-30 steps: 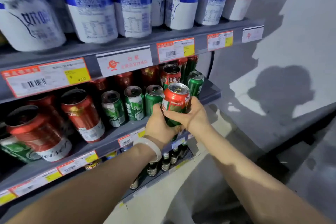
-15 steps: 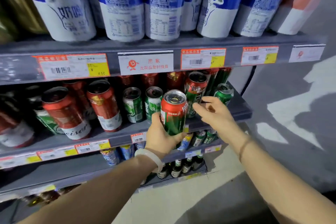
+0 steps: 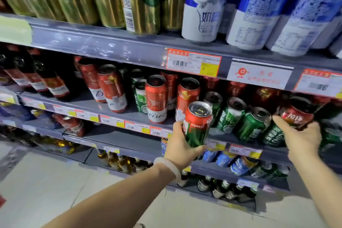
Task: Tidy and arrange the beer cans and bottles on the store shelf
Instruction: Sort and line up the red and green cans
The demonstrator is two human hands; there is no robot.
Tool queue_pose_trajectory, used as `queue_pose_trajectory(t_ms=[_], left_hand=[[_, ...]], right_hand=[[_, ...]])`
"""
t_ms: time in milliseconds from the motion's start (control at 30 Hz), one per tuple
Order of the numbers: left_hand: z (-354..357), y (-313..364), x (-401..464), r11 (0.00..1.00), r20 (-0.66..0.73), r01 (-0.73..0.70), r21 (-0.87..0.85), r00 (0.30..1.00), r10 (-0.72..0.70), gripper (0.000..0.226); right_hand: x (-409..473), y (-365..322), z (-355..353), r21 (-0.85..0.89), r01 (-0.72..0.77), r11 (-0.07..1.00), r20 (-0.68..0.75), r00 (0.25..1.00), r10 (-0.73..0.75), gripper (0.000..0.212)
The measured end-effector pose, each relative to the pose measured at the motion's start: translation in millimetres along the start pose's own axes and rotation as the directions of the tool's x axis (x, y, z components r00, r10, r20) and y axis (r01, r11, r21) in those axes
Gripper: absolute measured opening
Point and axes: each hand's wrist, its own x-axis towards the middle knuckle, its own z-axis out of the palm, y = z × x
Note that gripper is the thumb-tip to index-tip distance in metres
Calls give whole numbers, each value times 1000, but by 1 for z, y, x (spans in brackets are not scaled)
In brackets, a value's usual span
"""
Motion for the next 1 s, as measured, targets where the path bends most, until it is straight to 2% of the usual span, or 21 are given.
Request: queue_pose_trajectory(t_ms=[67,133,233,333,433,667,900,1000], left_hand=[[-13,-4,-2,1000,-19,7,-12,1000,-7,65],[-26,-9,-3,1000,-46,4,-18,999,-5,63],[-44,-13,-4,1000,-75,6,-17,997,-8,63],[-60,-16,-1,1000,-84,3,-13,996,-4,65],[-71,-20,1,1000,-52,-10,-6,999,10,66],[-76,-26,1,1000,5,-28,-2,1000,28,73],[-48,-18,0,996,89,-85,16,992,83,72],[-25,-2,-1,994,142,-106,16,984,103,74]], right_hand=[[-12,-3,-9,17,55,998,-45,998,-54,65],[-19,0,-20,-41,46,998,-46,998,-48,75],[-26,7,-29,-87,49,995,72,997,-43,86],[-72,-24,-27,14,111,994,181,977,-112,69],[-108,-36,-10,126,84,988,274,955,-117,50],[-136,-21,29,212,-31,977,364,930,-50,51],[-134,-13,17,188,-34,982,312,950,-27,64],[-123,-8,-7,206,-35,978,257,966,-20,61]])
